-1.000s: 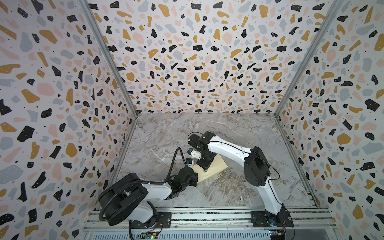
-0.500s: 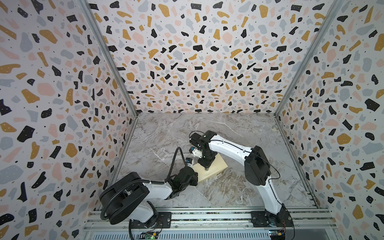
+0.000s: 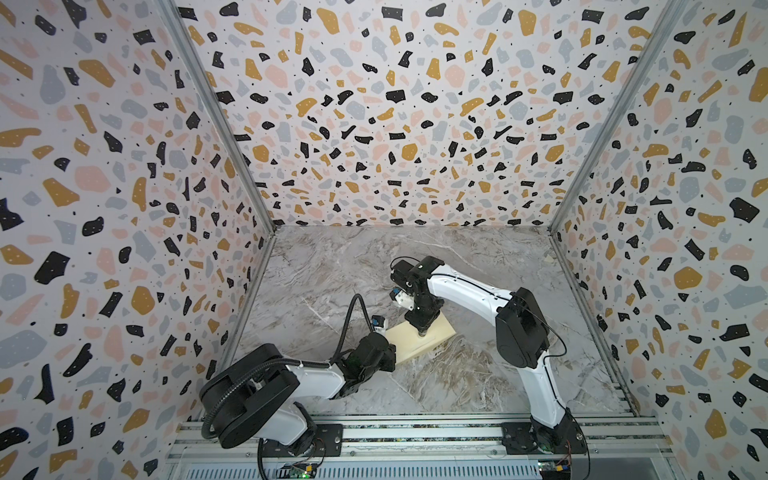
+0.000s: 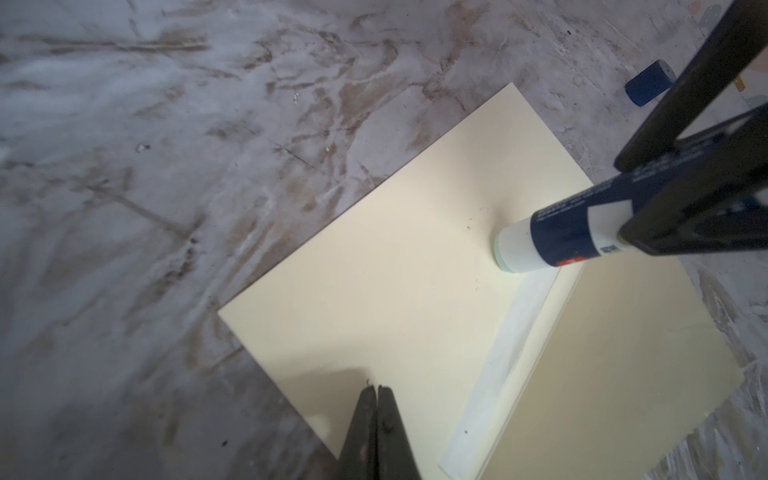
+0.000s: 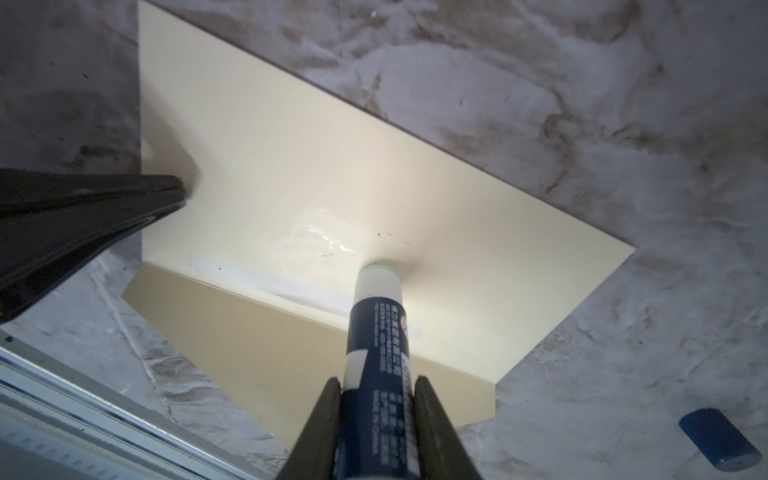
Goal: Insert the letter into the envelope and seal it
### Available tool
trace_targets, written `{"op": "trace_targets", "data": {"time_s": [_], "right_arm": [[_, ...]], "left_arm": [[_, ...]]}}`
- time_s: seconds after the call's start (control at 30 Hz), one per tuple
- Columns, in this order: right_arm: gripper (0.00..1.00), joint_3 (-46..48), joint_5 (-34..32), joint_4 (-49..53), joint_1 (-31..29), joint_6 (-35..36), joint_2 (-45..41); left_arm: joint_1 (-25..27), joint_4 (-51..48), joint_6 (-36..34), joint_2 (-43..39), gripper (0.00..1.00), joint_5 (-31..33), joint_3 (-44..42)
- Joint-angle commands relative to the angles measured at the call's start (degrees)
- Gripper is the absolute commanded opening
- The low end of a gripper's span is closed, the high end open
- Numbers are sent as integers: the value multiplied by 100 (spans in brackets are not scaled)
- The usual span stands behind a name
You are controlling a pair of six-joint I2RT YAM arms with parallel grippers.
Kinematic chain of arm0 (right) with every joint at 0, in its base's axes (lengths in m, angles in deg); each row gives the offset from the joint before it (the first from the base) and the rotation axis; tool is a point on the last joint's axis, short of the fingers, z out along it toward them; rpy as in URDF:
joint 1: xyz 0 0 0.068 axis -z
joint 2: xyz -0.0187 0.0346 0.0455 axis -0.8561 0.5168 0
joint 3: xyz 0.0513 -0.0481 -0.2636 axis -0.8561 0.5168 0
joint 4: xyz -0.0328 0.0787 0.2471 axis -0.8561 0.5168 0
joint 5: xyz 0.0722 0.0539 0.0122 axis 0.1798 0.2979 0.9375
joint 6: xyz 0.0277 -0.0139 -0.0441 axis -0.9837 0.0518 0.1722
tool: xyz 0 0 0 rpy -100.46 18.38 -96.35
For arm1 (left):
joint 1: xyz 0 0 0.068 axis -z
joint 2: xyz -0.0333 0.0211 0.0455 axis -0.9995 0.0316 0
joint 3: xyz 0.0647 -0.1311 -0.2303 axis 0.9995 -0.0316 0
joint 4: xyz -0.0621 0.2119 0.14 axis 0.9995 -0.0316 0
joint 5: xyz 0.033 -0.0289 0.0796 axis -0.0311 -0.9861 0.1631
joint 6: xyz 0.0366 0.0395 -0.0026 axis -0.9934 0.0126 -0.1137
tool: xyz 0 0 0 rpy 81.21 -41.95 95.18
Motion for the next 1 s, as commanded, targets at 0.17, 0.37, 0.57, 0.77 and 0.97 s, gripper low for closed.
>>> {"op": "trace_targets", "data": {"time_s": [0.17, 0.37, 0.57, 0.77, 0.97], "right_arm": [[0, 241, -408, 62, 381, -145, -226], [0, 148, -299, 27, 398, -161, -199], [0, -163, -157, -100, 258, -151, -573], [0, -307, 29, -193, 70, -197, -1006], [0, -379, 69, -128, -19, -188, -902]], "left_arm": [[-31, -522, 41, 182, 0, 181, -80], [-22, -542, 41, 185, 0, 194, -62], [-22, -551, 41, 230, 0, 188, -37], [-22, -568, 32, 288, 0, 181, -1], [-27, -568, 32, 372, 0, 146, 52]]}}
